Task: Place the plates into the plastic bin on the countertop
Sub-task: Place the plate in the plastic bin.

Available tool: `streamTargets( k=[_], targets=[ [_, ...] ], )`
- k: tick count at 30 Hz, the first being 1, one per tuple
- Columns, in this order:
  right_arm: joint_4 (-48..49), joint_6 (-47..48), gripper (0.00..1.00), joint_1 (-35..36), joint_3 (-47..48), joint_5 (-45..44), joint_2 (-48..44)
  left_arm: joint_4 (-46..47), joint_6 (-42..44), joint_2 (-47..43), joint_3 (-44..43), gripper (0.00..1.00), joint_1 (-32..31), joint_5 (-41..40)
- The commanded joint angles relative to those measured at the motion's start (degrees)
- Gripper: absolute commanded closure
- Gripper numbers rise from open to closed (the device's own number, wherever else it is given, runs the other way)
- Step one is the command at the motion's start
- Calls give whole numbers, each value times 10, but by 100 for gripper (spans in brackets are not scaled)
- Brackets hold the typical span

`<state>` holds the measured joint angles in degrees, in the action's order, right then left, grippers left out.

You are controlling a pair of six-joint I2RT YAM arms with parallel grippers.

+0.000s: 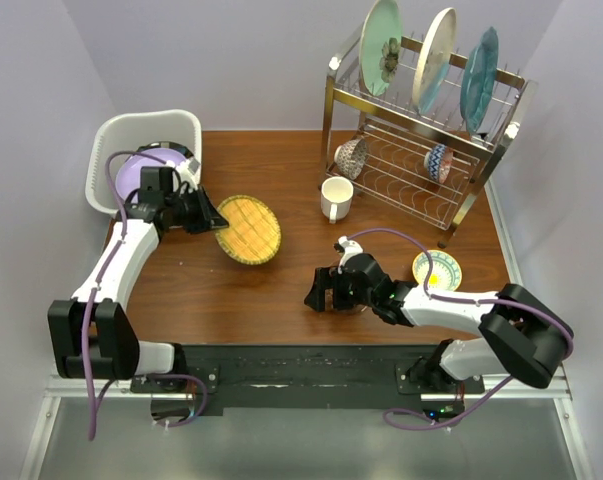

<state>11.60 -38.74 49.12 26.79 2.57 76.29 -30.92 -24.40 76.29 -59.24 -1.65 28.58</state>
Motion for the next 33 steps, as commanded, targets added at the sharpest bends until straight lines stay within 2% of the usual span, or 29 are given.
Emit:
streamTargets(
  k=[1,12,20,33],
  targets=[
    [0,9,5,3,7,-3,5,33,3,11,-52,100,17,39],
    [-3,10,5,3,13,-2,9,43,3,49,-104,100,103,60],
    [-5,10,5,4,14,-4,5,77,-19,71,-111,100,153,87],
    [-9,13,5,4,12,-4,1,111,-57,90,-140,100,196,102]
  ],
)
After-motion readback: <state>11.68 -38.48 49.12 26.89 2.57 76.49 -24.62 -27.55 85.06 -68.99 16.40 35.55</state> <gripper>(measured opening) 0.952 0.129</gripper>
